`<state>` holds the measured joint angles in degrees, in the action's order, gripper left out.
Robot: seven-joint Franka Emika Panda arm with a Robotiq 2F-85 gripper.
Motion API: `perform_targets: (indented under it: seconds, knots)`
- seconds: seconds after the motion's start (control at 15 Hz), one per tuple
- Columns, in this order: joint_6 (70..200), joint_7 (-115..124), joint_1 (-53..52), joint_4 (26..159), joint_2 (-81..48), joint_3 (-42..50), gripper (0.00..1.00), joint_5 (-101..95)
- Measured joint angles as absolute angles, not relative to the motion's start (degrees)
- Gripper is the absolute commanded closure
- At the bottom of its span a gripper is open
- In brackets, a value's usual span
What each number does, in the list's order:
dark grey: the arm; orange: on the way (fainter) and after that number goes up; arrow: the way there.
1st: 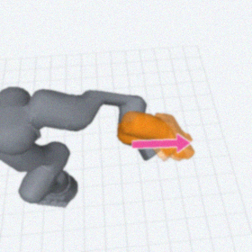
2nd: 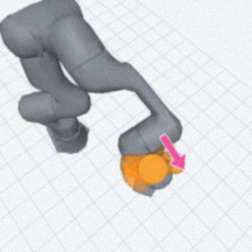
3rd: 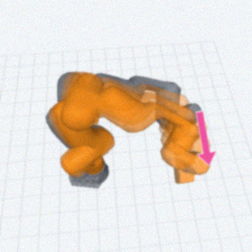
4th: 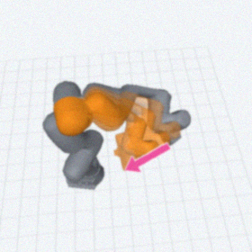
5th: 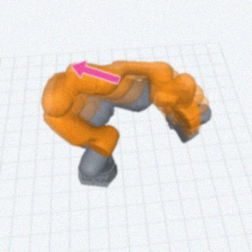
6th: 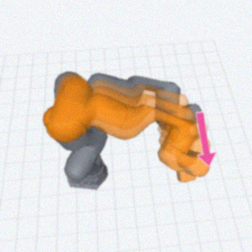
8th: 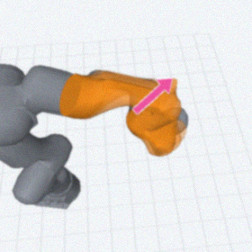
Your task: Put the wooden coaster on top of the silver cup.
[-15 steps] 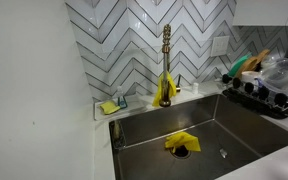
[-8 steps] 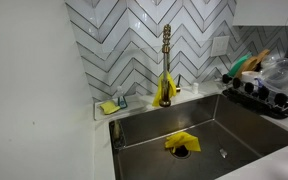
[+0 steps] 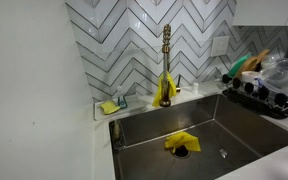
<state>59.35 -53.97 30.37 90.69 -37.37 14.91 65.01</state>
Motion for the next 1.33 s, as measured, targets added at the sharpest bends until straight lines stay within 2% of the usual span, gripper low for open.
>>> perform_targets:
  seconds: [1.27,1.33]
  knots:
    - [59.9,-54.0,30.3,90.5,-37.4,15.0,0.96,64.5]
    - [60.0,-54.0,30.3,90.4,-37.5,15.0,0.69,64.5]
